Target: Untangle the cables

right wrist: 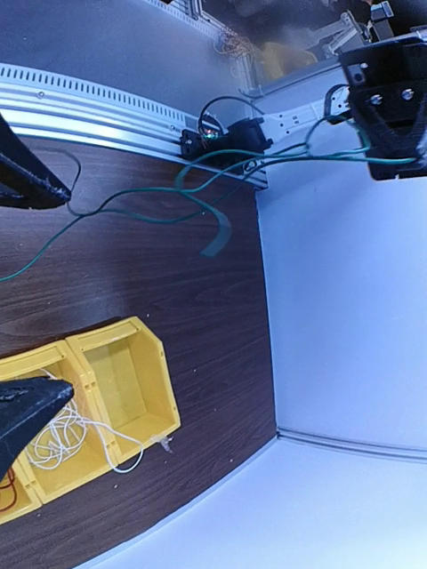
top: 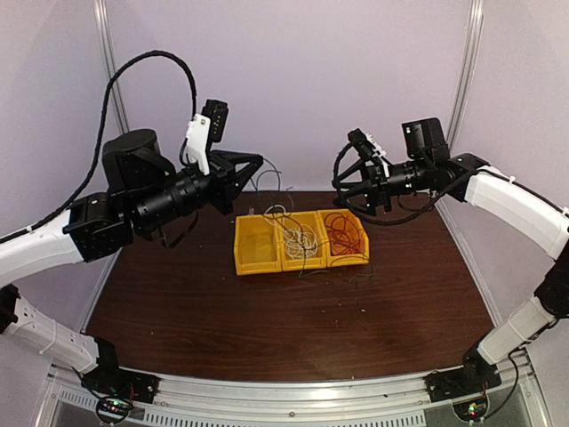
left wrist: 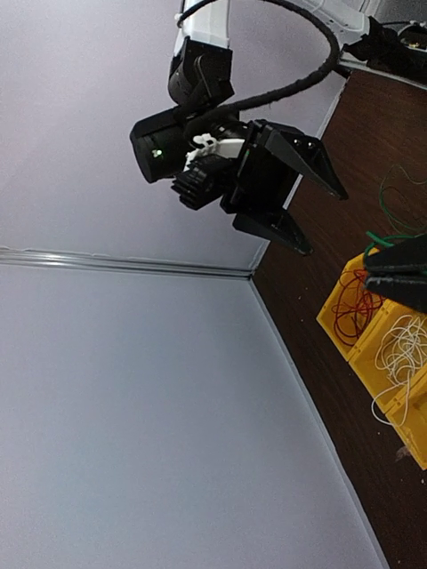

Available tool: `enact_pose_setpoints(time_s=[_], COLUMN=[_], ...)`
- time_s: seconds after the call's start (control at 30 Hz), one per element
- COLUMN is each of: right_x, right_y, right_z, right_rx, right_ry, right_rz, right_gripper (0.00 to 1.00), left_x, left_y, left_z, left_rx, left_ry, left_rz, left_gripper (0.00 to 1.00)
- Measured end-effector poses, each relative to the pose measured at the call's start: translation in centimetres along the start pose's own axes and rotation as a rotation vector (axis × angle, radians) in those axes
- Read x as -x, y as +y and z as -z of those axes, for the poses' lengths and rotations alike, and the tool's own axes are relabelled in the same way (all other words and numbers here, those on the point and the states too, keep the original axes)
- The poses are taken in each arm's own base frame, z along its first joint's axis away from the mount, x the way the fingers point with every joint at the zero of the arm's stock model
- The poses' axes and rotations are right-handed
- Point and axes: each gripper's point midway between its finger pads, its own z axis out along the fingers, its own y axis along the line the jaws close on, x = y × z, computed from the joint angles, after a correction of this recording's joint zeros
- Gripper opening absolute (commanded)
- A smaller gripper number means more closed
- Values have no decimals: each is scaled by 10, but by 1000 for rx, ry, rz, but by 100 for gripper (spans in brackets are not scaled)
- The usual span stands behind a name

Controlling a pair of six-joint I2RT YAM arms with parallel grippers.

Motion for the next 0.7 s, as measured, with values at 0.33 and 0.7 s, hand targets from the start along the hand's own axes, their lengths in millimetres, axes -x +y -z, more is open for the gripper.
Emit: enact_pose_setpoints(time_s=[0.33,0.7], right_x=[16,33], right_y=[44,36], right_z=[-44,-68], right_rx=[146,153], right_ry=[-6,-33], right_rz=[13,-9], right_gripper=[68,63], left_x=[-39,-33], left_y=[-11,-17], left_z=[-21,-21], left_rx=[-47,-83], left_ry=[74,49], left_rz=[41,61], left_gripper=[0,0])
